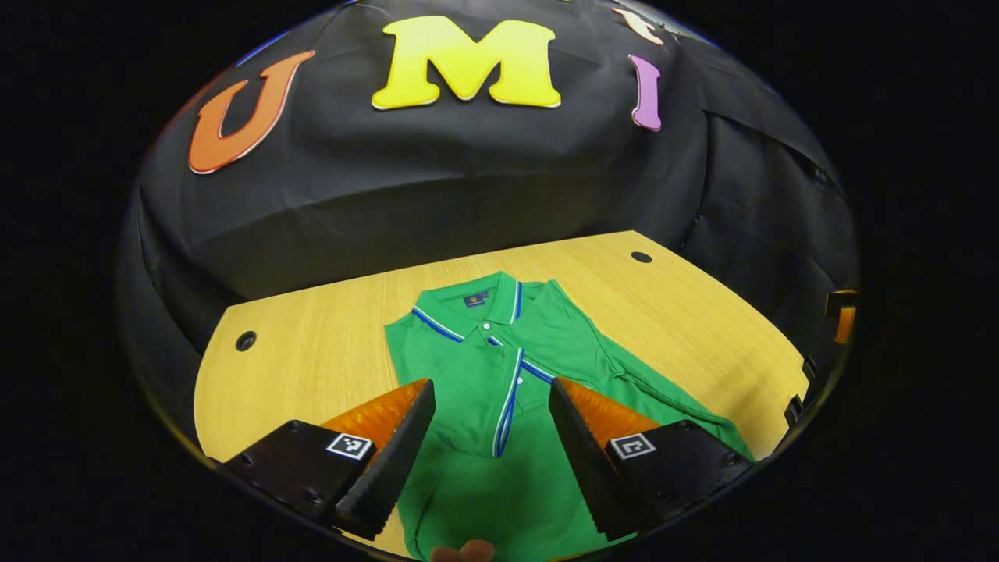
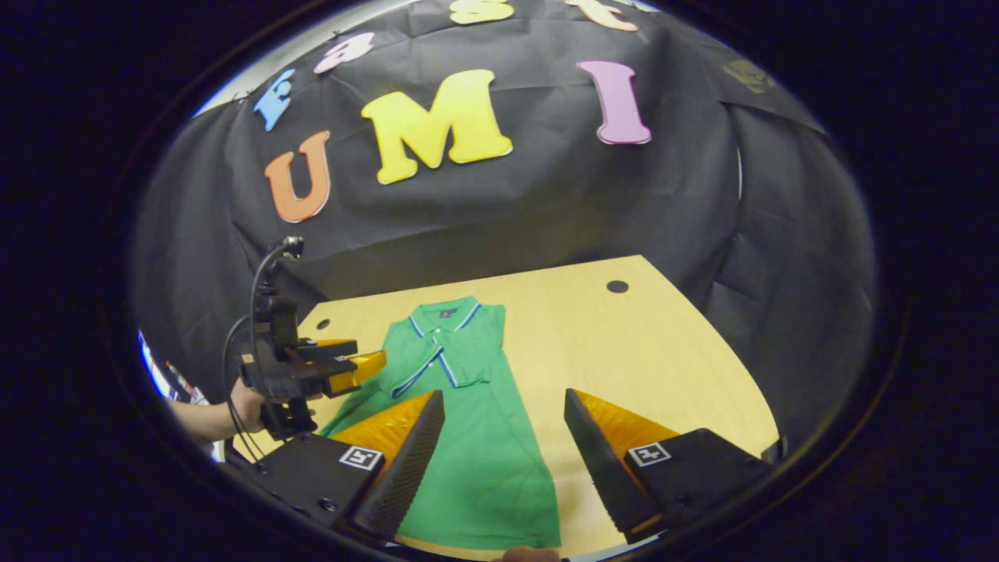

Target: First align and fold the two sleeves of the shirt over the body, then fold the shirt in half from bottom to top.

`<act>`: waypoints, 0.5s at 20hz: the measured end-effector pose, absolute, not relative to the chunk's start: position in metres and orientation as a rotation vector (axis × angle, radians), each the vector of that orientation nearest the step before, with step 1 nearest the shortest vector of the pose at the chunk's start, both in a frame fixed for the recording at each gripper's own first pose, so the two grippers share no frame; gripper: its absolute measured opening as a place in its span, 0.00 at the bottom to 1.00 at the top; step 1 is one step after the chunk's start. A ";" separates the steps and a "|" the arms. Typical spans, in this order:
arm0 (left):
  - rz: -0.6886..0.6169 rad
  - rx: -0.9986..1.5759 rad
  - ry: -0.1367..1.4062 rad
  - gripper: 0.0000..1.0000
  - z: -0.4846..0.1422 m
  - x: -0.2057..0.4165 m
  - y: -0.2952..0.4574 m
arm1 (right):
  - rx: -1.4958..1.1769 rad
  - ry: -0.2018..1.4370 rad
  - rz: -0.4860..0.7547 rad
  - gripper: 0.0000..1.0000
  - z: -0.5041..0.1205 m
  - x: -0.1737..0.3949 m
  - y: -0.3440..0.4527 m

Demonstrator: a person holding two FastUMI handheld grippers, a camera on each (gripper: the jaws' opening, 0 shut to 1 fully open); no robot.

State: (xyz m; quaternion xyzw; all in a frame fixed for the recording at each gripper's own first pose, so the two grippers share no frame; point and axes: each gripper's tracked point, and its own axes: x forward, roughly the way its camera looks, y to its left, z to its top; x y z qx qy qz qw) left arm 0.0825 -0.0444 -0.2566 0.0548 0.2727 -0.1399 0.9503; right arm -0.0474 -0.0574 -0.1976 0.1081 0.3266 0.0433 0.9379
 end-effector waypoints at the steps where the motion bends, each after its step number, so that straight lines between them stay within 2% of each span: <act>1: -0.269 0.106 0.547 0.95 -0.249 0.073 -0.040 | 0.218 0.661 0.112 0.98 -0.196 -0.046 -0.052; 3: -0.243 0.084 0.539 0.97 -0.237 0.051 -0.033 | 0.215 0.654 0.164 0.98 -0.194 -0.045 -0.042; 4: -0.242 0.066 0.541 0.97 -0.233 0.037 -0.031 | 0.210 0.647 0.197 0.94 -0.194 -0.043 -0.036; 6: -0.238 0.052 0.554 0.97 -0.232 0.010 -0.024 | 0.157 0.640 0.278 0.98 -0.201 -0.043 -0.031; 7: -0.235 0.052 0.573 0.98 -0.237 -0.004 -0.019 | 0.129 0.650 0.302 0.93 -0.207 -0.045 -0.034; 8: -0.243 0.055 0.598 0.97 -0.243 -0.021 -0.016 | 0.108 0.671 0.321 0.98 -0.215 -0.051 -0.036; 10: -0.272 0.064 0.642 0.97 -0.258 -0.049 -0.007 | 0.082 0.725 0.339 1.00 -0.234 -0.065 -0.041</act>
